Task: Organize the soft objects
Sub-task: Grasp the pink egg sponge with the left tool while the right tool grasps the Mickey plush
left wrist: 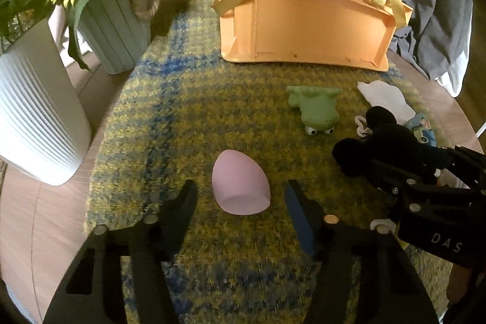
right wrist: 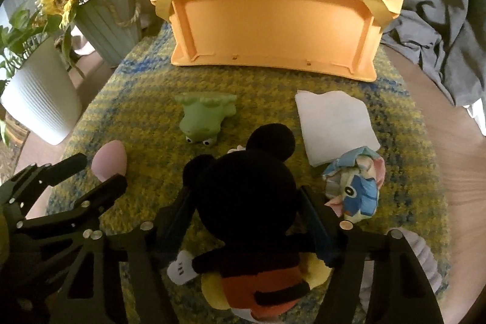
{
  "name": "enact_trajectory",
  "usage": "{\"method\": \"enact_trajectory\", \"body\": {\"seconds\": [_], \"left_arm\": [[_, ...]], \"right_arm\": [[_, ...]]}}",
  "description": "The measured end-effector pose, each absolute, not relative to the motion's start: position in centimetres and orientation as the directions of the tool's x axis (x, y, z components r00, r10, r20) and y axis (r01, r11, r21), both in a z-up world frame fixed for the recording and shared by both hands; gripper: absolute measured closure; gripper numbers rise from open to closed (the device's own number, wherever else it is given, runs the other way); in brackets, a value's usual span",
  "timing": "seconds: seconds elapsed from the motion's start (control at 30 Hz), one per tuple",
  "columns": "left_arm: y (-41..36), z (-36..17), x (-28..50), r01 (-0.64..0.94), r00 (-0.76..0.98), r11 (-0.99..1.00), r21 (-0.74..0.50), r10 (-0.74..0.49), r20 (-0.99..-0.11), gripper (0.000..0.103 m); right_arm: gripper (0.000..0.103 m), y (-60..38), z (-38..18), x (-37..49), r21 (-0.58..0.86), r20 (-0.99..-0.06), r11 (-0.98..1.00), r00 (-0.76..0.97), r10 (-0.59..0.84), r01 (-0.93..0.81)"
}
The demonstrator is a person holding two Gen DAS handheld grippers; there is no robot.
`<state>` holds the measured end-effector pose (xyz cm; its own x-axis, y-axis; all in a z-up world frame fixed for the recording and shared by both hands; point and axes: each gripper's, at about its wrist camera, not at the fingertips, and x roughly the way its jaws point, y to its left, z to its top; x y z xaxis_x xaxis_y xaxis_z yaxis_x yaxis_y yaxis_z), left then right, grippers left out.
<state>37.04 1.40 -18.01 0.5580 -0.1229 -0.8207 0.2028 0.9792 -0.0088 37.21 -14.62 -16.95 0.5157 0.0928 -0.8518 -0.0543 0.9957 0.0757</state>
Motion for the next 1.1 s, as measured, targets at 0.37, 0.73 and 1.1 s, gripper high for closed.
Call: {"method": "enact_trajectory", "body": {"seconds": [0.37, 0.73, 1.1], "left_arm": [[1.1, -18.3, 36.9, 0.231, 0.562, 0.973, 0.014, -0.122, -0.818, 0.066], [1.0, -15.9, 35.6, 0.244, 0.594, 0.97, -0.003, -0.152, -0.79, 0.066], [0.7, -12.3, 34.1, 0.245, 0.662, 0.97, 0.011, -0.159, -0.733, 0.067]], "right_arm": [[0.041, -14.4, -16.9, 36.7, 0.048, -0.844, 0.997, 0.531, 0.075, -0.065], [0.042, -14.8, -15.6, 35.5, 0.072, -0.826, 0.996, 0.556, 0.094, -0.061], [0.042, -14.9, -12.5, 34.2, 0.08, -0.775, 0.994, 0.623, 0.107, -0.073]]}}
